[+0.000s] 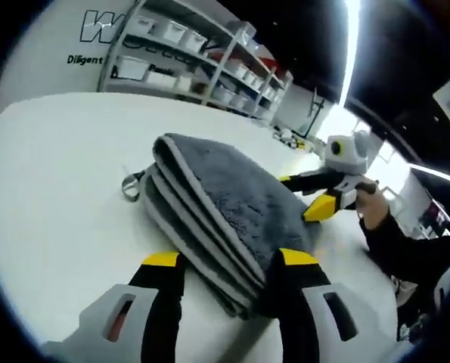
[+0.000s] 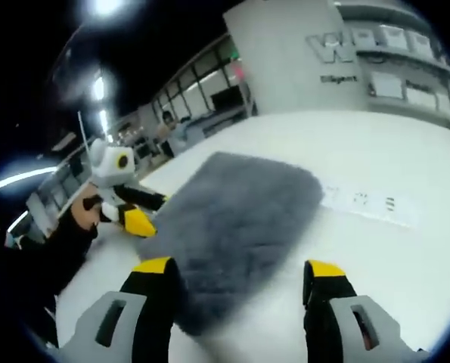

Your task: Open the folded towel by lifting each exposed corner and separating the folded layers until the towel lies flat within the target outline without major curled edges

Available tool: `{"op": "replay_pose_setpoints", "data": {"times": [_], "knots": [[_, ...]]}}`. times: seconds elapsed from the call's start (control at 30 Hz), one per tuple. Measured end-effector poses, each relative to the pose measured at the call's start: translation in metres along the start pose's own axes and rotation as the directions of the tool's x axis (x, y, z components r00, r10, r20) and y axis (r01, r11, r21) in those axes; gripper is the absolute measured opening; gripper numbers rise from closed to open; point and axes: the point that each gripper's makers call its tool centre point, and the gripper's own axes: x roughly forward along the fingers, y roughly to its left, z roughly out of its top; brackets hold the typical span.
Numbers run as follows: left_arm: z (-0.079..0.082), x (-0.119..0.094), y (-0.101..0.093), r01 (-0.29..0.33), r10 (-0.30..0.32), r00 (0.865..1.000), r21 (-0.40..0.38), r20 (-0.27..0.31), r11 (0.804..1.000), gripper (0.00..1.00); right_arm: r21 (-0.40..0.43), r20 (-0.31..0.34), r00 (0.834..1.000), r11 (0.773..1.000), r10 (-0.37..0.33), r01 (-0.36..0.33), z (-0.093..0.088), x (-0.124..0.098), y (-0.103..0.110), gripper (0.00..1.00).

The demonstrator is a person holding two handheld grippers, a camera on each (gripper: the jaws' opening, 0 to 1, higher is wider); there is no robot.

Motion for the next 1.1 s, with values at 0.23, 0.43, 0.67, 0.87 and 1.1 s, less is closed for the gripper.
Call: {"op": "replay_pose_setpoints", "data": {"times": [0.23, 0.43, 0.67, 0.87, 1.1], "knots": [[-0.001, 0.002, 0.007, -0.017, 0.017, 1.000, -0.003, -0.003, 1.000, 0.37, -0.002, -0.017, 0.999, 1.000, 0.031, -0.031, -0.006, 0.003, 0.008, 0.49], [-0.004, 0.003, 0.003, -0.022, 0.022, 1.000, -0.022, 0.000, 1.000, 0.31, -0.010, -0.006, 1.000, 0.999, 0.030, -0.030, -0.006, 0.004, 0.010, 0.41], [-0.007, 0.004, -0.012, -0.029, 0.029, 0.999, -0.005, 0.024, 1.000, 0.19, 0.004, 0.015, 0.999, 1.000, 0.031, -0.031, -0.003, 0.004, 0.016, 0.27], [-0.009, 0.004, -0.019, -0.022, 0.022, 0.999, -0.012, 0.033, 1.000, 0.16, 0.003, 0.016, 0.999, 0.999, 0.036, -0.036, -0.004, 0.005, 0.018, 0.25], [-0.007, 0.005, -0.016, -0.030, 0.030, 0.999, -0.008, 0.033, 1.000, 0.14, 0.007, 0.008, 0.999, 0.999, 0.037, -0.037, -0.006, 0.004, 0.020, 0.24]]}}
